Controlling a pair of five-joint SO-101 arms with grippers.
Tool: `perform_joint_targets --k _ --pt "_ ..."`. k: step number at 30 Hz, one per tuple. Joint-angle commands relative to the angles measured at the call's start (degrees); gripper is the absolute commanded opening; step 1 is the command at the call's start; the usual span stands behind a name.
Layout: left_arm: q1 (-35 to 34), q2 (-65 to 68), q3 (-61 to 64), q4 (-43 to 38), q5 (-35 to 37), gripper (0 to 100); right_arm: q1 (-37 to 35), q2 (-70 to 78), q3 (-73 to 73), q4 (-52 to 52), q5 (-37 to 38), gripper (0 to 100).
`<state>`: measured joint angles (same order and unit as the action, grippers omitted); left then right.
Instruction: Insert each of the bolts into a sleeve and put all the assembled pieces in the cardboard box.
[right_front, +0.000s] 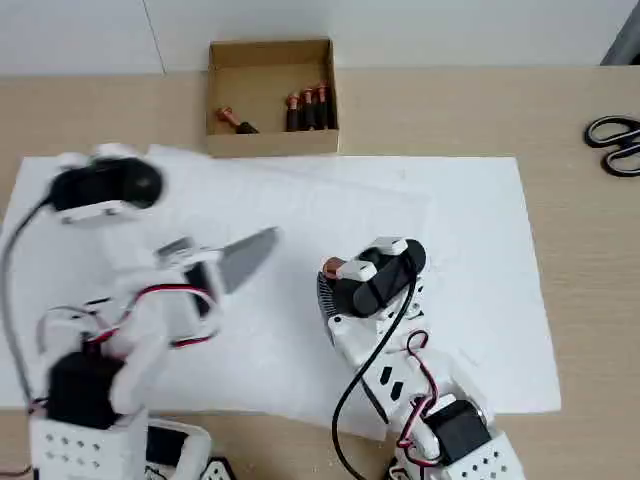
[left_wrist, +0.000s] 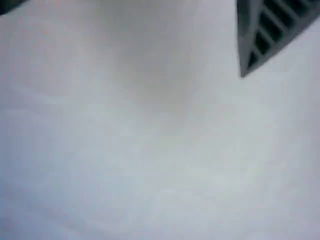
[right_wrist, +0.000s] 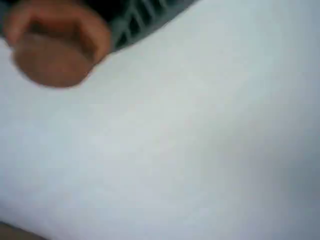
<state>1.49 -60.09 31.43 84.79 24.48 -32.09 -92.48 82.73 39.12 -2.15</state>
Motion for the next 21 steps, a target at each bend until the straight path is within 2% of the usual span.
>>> perform_joint_targets --k 1,4,9,21 --pt "-7.6 -0.7 -2.6 6.0 -4.0 38 3.1 5.6 -9.3 -2.5 1.8 0.3" --pt "-9.8 -0.9 -2.6 7.0 -4.0 38 4.0 16.4 -19.4 -5.8 1.8 0.3" --pt "-9.6 -1.0 -2.6 7.0 -4.1 38 4.4 40.0 -35.8 -10.5 1.8 0.3" --pt "-9.9 -1.0 -2.6 10.1 -4.1 38 7.9 95.4 -75.1 -36.9 1.8 0.3"
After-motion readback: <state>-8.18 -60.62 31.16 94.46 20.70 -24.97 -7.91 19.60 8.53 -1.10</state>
